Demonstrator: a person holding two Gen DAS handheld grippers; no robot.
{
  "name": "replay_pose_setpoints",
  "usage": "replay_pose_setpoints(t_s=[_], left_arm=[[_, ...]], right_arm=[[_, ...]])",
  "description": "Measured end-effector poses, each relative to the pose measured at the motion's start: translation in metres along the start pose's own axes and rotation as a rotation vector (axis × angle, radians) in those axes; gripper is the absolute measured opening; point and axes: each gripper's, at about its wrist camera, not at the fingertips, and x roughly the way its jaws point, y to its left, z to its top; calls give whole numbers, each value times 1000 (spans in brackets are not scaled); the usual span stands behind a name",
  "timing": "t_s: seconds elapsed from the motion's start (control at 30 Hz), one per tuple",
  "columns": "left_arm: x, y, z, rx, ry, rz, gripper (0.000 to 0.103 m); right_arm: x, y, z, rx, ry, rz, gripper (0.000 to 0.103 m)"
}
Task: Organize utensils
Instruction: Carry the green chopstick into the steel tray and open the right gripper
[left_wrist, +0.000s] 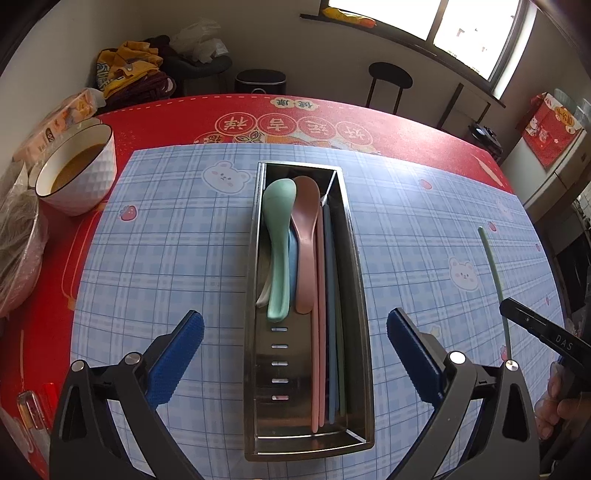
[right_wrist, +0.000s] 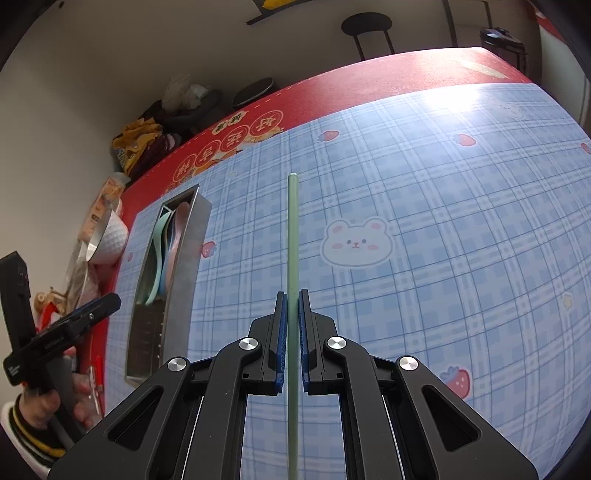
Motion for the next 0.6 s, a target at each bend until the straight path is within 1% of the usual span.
replay_pose_setpoints(t_s=[0.13,0.27,0.6], left_arm=[[-8,12,-5,-30,-24,4,97],[-15,24,-9,-48,-40,26,97],[-27,42,-15,-80,-51,13,97]], right_arm=[[7,19,6,-20,11,19,6],[14,38,10,-37,22,41,6],[40,82,19,-63,60,76,6]])
